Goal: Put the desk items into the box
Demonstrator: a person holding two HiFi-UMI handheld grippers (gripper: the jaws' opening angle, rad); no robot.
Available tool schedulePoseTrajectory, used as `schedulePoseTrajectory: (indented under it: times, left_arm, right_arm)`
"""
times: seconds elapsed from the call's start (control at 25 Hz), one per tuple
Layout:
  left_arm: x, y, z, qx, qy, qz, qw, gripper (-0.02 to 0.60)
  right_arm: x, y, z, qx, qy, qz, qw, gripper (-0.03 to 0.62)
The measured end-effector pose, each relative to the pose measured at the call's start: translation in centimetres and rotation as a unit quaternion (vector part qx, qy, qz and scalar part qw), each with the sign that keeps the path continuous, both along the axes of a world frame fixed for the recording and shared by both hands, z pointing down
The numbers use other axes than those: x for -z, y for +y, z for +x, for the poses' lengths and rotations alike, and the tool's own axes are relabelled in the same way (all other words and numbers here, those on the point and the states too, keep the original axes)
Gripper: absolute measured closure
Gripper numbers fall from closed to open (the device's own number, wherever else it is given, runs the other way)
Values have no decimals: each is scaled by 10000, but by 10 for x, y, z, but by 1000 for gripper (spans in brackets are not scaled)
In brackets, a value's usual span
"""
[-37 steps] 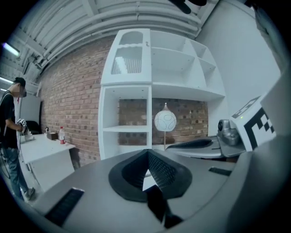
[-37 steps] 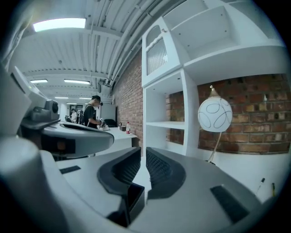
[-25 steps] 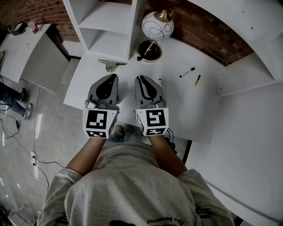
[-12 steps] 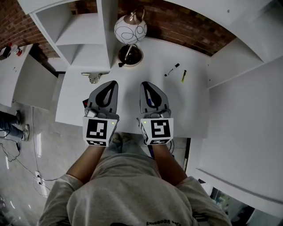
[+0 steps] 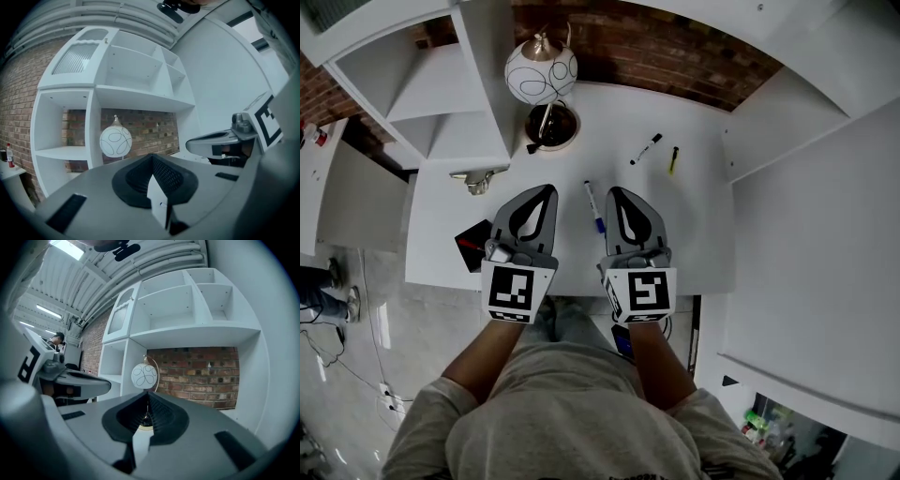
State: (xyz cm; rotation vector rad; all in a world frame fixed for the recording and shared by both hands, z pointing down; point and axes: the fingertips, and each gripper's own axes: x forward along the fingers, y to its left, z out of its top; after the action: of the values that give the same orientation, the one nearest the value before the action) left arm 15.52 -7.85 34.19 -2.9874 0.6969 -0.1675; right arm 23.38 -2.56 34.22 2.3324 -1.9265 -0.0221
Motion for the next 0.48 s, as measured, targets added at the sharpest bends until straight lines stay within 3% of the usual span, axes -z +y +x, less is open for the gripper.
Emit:
schedulePoseTrajectory:
  times: [0.48]
  left_arm:
    - [-31, 4, 29, -242, -14, -33, 9997, 577]
  right_arm:
    - [-45, -2, 19, 66, -16, -416, 9991, 576]
